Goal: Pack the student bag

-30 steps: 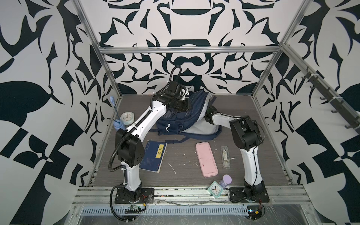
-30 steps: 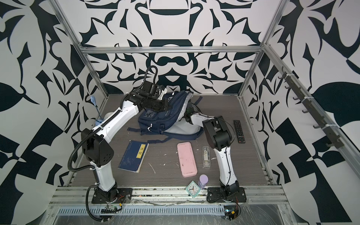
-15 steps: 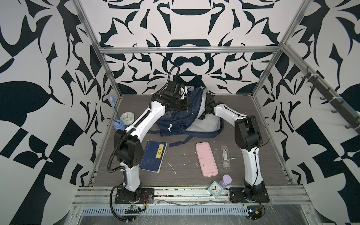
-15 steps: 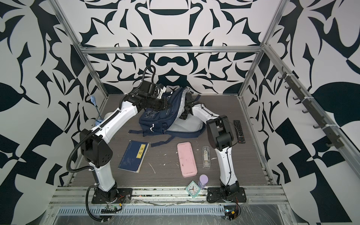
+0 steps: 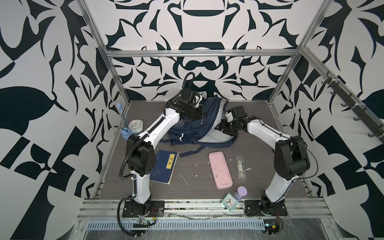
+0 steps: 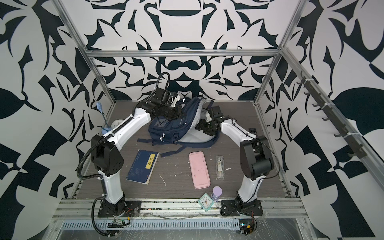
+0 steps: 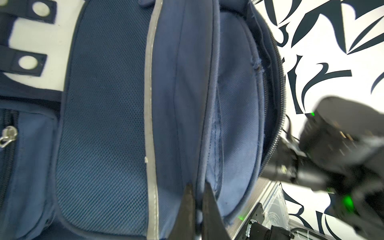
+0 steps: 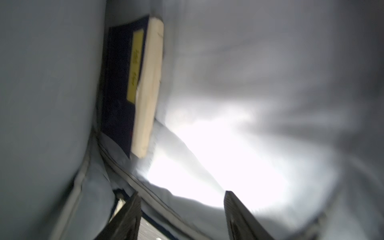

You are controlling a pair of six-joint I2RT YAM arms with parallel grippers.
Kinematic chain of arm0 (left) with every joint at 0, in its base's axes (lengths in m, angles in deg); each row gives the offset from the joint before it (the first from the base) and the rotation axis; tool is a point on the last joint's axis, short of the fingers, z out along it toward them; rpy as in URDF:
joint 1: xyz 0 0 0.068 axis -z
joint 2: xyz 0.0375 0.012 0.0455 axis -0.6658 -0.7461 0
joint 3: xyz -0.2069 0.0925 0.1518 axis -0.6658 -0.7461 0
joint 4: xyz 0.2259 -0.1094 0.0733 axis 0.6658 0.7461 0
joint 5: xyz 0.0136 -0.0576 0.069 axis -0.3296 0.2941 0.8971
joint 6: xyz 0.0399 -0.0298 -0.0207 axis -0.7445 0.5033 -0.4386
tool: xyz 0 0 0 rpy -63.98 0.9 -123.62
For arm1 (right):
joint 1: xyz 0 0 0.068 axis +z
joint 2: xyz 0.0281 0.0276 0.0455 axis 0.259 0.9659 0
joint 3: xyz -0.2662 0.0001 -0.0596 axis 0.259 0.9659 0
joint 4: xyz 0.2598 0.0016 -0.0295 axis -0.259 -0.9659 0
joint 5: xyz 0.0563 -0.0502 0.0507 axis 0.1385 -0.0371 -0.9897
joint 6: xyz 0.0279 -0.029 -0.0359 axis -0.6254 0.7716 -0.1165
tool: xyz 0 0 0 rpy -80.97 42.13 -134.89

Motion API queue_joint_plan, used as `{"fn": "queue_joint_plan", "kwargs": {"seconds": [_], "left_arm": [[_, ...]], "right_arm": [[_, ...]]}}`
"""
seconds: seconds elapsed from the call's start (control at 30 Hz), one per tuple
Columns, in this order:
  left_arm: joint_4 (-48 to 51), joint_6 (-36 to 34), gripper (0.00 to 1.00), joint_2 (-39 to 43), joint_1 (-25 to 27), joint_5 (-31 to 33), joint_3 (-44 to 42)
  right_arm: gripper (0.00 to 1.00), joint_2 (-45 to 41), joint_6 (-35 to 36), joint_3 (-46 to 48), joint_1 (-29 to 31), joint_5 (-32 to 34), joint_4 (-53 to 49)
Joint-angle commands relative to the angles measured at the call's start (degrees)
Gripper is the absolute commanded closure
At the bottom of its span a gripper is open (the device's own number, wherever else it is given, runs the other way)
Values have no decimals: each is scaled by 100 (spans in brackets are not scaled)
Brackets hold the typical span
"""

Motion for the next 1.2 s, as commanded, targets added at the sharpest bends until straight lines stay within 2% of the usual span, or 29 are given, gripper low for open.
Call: {"fn": "queue_joint_plan", "kwargs": {"seconds": [0.0,0.13,0.43,0.67,1.17], "left_arm": [[-358,74,100,-132,-31,84,301],[-224,13,98,-343,-36,479,382],[-229,100,92,-813,-30,462,540],[-239,42,72,-687,59,556,274],[-336,-167,26,377,53,828,-826]], "right_arm": [[35,-718,370,375,20,482,-104],[37,-1488,418,894,18,636,-252],[41,-2707,316,1695,51,706,-381],[39,-2731,17,2159,179,144,119],[37,-2787,-322,2285,712,331,435]]}}
